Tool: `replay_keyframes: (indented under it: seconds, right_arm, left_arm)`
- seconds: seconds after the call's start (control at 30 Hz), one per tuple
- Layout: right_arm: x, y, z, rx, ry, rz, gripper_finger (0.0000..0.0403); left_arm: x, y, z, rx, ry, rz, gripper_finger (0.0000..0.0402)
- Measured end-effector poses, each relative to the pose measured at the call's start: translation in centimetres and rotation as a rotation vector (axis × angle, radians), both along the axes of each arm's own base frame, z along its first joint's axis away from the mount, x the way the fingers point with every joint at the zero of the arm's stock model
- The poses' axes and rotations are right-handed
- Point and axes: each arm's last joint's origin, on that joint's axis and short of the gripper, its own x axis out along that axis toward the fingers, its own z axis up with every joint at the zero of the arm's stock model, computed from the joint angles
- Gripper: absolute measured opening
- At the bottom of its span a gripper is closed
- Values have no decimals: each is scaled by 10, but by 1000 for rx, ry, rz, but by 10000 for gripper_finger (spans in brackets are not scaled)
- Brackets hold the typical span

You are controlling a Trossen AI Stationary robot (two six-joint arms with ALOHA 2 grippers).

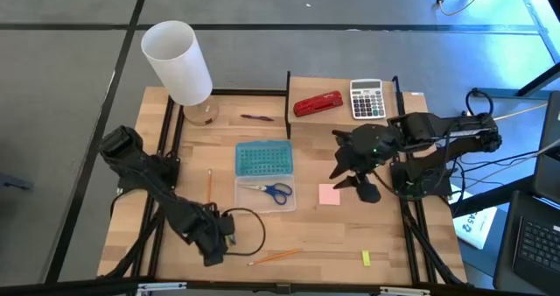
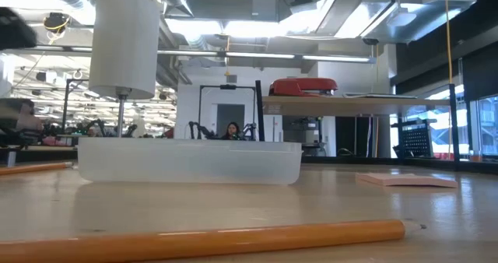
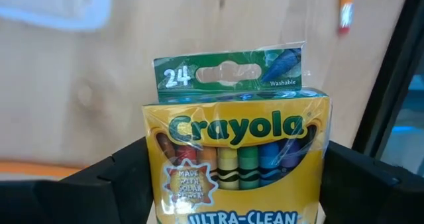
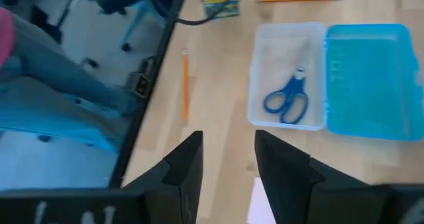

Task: Pack school essentials
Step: Put the yellow crayons box into the blue supply box

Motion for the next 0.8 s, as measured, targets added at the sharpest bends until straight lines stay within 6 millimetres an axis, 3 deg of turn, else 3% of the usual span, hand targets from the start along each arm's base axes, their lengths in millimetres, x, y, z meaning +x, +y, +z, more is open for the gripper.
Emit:
replay_keyframes:
  seconds: [0.3, 0.8]
  right_arm:
    - [-4, 1, 4, 2, -37, 76, 139]
    - [-3, -1, 4, -59, -56, 39, 139]
  left_arm:
    - [18, 45, 27, 8, -73, -14, 325]
    - [65, 116, 46, 204, -217, -159, 325]
